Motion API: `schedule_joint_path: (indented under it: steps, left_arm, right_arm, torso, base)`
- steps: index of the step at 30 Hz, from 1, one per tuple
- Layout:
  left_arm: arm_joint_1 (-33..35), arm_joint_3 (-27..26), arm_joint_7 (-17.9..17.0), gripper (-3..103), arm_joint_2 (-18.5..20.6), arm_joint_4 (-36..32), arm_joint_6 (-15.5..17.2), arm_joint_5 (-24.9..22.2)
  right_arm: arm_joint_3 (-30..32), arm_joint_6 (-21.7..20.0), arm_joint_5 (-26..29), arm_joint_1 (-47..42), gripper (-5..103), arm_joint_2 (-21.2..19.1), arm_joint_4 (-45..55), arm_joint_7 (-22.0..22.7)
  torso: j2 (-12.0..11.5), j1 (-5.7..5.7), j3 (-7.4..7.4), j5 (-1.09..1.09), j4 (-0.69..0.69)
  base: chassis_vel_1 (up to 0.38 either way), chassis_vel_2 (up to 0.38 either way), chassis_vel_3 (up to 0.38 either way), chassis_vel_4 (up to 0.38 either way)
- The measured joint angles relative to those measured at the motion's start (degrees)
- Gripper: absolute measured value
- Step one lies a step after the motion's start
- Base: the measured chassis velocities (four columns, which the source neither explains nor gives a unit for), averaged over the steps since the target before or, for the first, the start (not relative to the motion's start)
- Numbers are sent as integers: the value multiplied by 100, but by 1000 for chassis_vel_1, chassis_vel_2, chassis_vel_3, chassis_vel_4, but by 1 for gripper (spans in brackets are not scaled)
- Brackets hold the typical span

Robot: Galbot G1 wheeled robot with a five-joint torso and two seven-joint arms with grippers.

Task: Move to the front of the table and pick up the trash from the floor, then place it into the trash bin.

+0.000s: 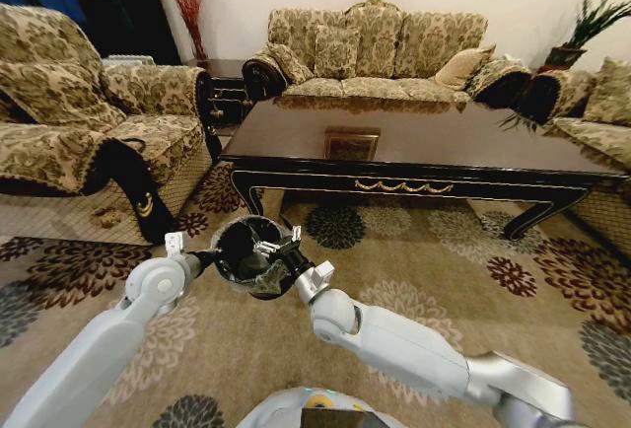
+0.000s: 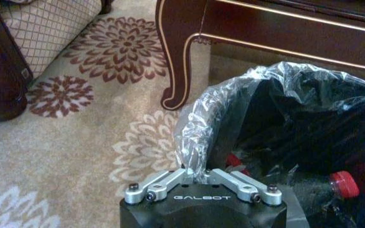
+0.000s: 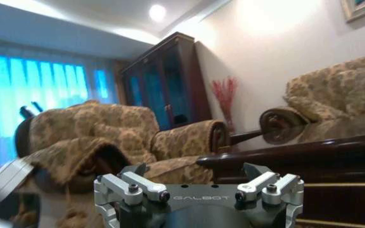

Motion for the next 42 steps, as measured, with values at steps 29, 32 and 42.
schedule_joint_path:
  steps: [29,32,42]
  left_arm:
    - [828,422,-111,1,-822,566,-1,702]
    - [805,432,-104,1,-827,609,-2,720]
    - [800,508,-46,0,-950,752,-58,926]
  right_arm:
    - [2436,-589,592,-1051,100,-383,-570,916]
    - [2447,-601,594,-1083,100,-384,-546,930]
    - [2503,-622,588,-1280,100,-425,-452,943]
  torso:
    - [2,0,0,-1,0]
    - [1,0,0,0,0]
    - [1,0,0,0,0]
  base:
    - [0,0,0,0]
    - [0,0,0,0]
    - [0,0,0,0]
